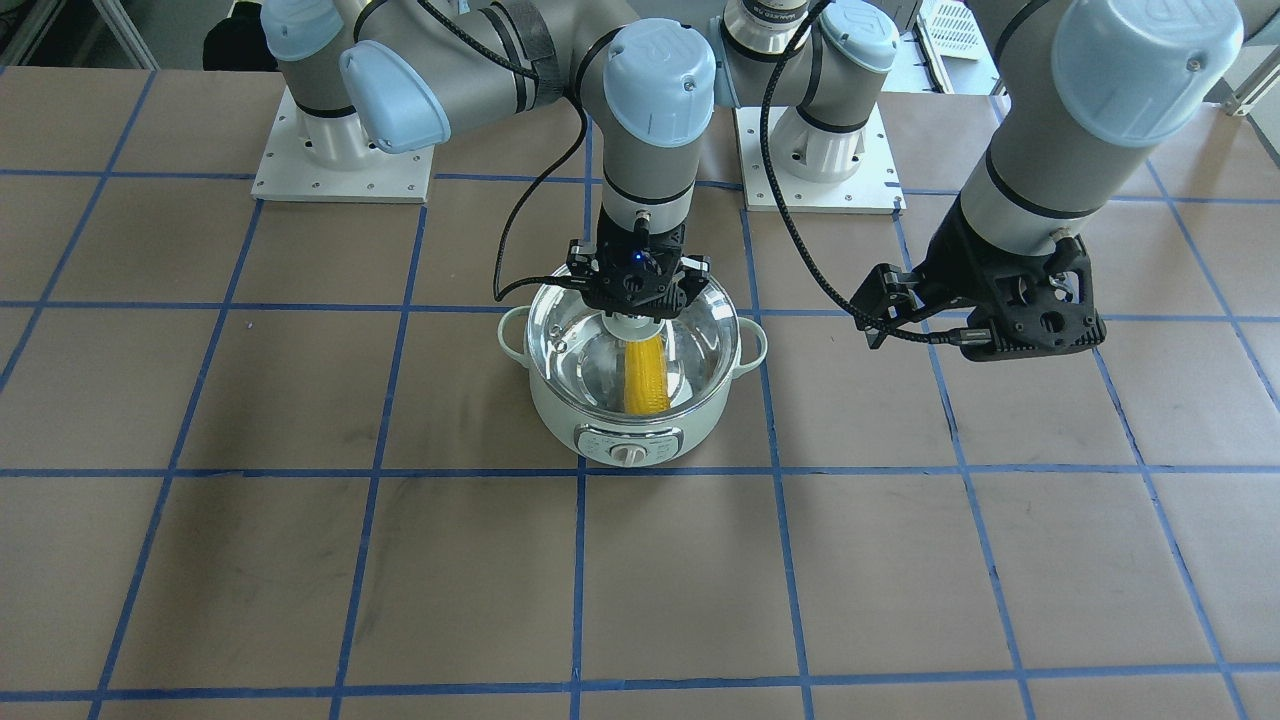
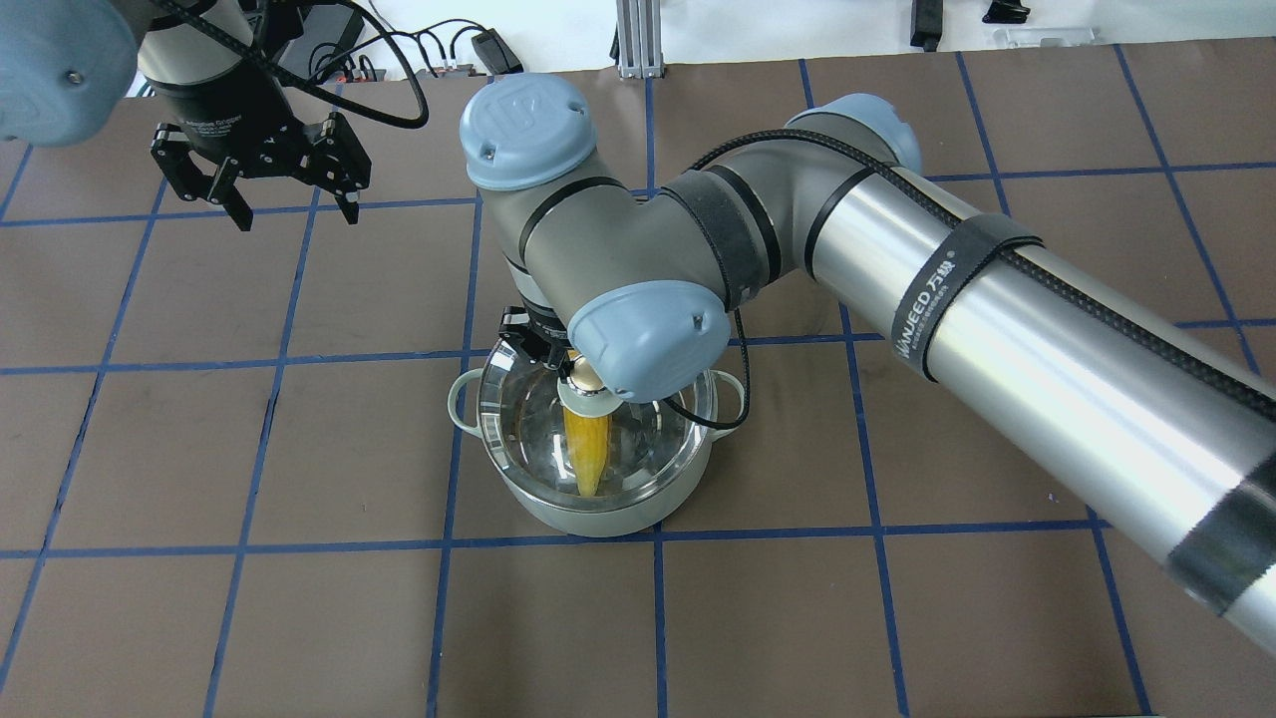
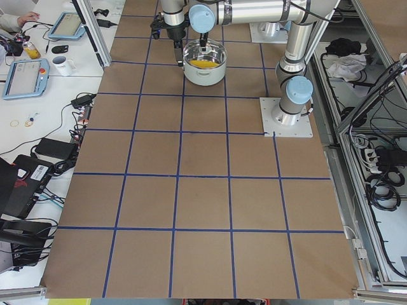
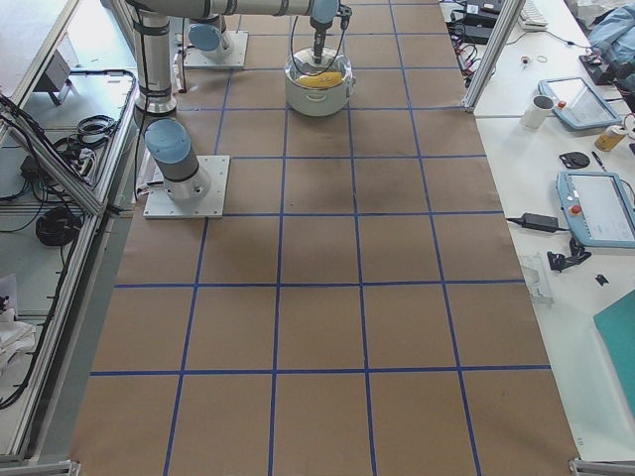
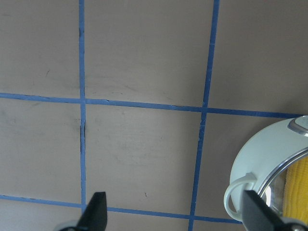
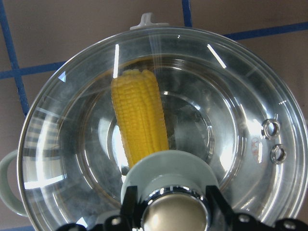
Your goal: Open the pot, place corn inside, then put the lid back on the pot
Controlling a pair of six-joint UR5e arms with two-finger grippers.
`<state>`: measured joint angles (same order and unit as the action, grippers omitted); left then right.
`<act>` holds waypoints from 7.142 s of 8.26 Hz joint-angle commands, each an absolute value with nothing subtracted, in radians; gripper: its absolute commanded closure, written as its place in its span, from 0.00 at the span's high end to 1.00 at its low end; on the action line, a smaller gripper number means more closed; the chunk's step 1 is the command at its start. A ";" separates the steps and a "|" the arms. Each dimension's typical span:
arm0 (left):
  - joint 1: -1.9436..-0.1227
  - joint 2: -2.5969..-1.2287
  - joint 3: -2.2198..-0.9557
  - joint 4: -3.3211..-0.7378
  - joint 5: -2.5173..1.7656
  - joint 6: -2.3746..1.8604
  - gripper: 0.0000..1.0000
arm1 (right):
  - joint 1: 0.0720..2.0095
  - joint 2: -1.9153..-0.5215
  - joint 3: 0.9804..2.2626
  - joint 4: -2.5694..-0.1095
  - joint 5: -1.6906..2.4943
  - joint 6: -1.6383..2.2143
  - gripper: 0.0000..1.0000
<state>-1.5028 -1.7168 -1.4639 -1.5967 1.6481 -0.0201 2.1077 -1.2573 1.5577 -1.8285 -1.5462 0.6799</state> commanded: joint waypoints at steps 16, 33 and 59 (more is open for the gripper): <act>-1.536 -1.654 -1.463 -1.597 1.577 -0.021 1.00 | 1.758 -1.608 1.554 -1.614 -1.614 0.281 1.00; -1.536 -1.618 -1.476 -1.603 1.582 -0.018 1.00 | 1.690 -1.609 1.559 -1.600 -1.605 0.184 1.00; -1.536 -1.620 -1.476 -1.605 1.586 -0.018 1.00 | 1.788 -1.556 1.542 -1.609 -1.609 0.304 1.00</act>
<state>-1.5355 -1.6190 -1.4757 -1.6032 1.5861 -0.0192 1.7232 -1.5849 1.5516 -1.6041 -1.6002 0.2377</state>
